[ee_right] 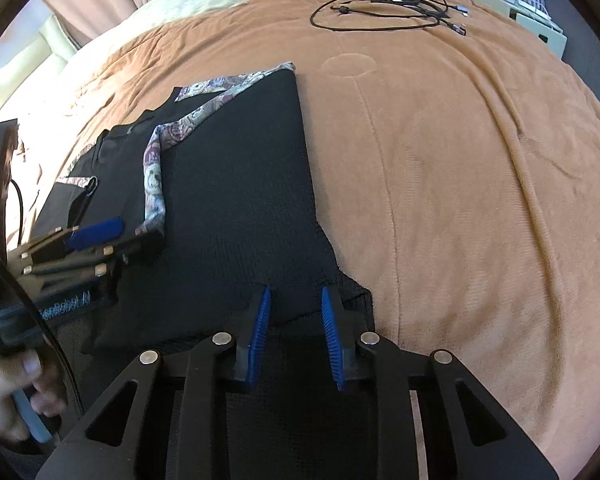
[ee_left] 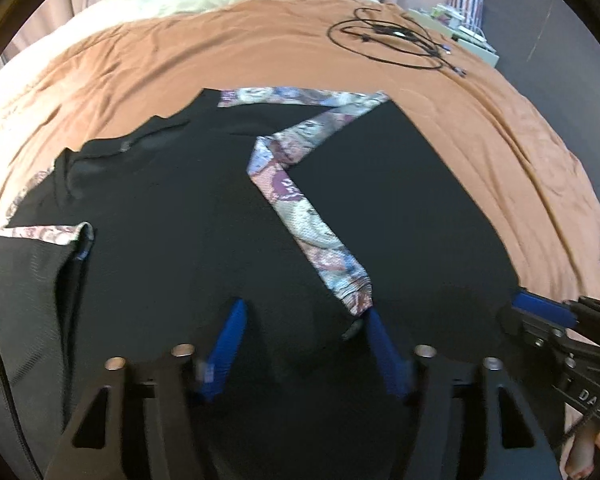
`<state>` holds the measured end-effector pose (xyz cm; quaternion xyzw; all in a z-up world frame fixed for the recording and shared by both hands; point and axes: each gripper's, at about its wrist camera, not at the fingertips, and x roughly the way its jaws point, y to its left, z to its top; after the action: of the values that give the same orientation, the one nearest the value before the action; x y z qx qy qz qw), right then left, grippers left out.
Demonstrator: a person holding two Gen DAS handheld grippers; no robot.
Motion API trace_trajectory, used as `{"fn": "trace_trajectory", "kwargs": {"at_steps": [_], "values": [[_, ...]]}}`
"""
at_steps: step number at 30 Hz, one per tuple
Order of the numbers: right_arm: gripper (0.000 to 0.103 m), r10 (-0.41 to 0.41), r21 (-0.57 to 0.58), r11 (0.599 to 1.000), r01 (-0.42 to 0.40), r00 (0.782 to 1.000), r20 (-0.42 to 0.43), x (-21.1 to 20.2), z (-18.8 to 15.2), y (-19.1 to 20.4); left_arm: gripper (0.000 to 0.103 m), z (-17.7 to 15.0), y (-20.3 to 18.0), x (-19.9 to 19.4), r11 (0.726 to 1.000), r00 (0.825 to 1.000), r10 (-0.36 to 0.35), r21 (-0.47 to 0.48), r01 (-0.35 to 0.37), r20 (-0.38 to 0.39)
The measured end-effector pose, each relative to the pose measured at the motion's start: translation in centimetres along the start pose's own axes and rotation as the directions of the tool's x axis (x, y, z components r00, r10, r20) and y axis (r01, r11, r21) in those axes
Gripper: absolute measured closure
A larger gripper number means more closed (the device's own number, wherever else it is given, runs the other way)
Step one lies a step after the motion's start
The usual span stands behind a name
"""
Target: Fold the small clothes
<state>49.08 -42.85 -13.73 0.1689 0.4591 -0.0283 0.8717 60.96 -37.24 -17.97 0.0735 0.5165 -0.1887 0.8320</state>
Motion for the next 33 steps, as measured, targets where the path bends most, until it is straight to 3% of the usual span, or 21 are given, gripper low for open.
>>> {"fn": "trace_trajectory", "kwargs": {"at_steps": [2, 8, 11, 13, 22, 27, 28, 31, 33], "values": [[0.081, -0.005, -0.007, 1.000, 0.006, 1.000, 0.002, 0.0, -0.1, 0.1, 0.053, 0.2, 1.0, -0.2, 1.000, 1.000, 0.010, 0.001, -0.010, 0.006], [0.081, -0.011, -0.006, 1.000, 0.011, 1.000, 0.006, -0.2, -0.4, 0.0, 0.055, 1.6, 5.9, -1.0, 0.995, 0.996, 0.090, -0.045, -0.089, 0.014], [0.081, -0.014, -0.008, 1.000, 0.014, 1.000, 0.005, -0.3, -0.4, -0.1, 0.055, 2.4, 7.9, -2.3, 0.979, 0.977, 0.205, -0.025, -0.204, 0.052], [0.081, -0.014, -0.005, 1.000, 0.014, 1.000, 0.004, -0.3, -0.3, -0.1, 0.055, 2.8, 9.5, -3.3, 0.974, 0.972, 0.224, -0.046, -0.221, 0.066], [0.079, -0.025, -0.008, 1.000, 0.025, 1.000, 0.001, -0.7, -0.3, 0.2, 0.055, 3.0, 12.7, -6.3, 0.981, 0.980, 0.181, -0.091, -0.173, 0.089], [0.078, -0.026, 0.013, 1.000, 0.026, 1.000, -0.009, -1.7, -0.6, 0.5, 0.055, 1.9, 12.6, -6.2, 0.991, 0.995, 0.074, -0.114, -0.065, 0.074], [0.075, -0.020, 0.007, 1.000, 0.020, 1.000, -0.001, -2.1, -0.8, 0.7, 0.055, 1.7, 12.3, -6.0, 0.992, 0.996, 0.063, -0.115, -0.054, 0.070], [0.048, -0.024, -0.008, 1.000, 0.024, 0.999, 0.036, -3.6, -1.0, 0.8, 0.055, 1.5, 11.3, -5.2, 0.993, 0.998, 0.022, -0.117, -0.014, 0.067], [0.048, -0.035, -0.024, 0.999, 0.037, 0.998, 0.056, -4.4, -1.0, 0.9, 0.055, 1.6, 10.8, -4.3, 0.994, 0.998, 0.002, -0.110, 0.004, 0.059]]}}
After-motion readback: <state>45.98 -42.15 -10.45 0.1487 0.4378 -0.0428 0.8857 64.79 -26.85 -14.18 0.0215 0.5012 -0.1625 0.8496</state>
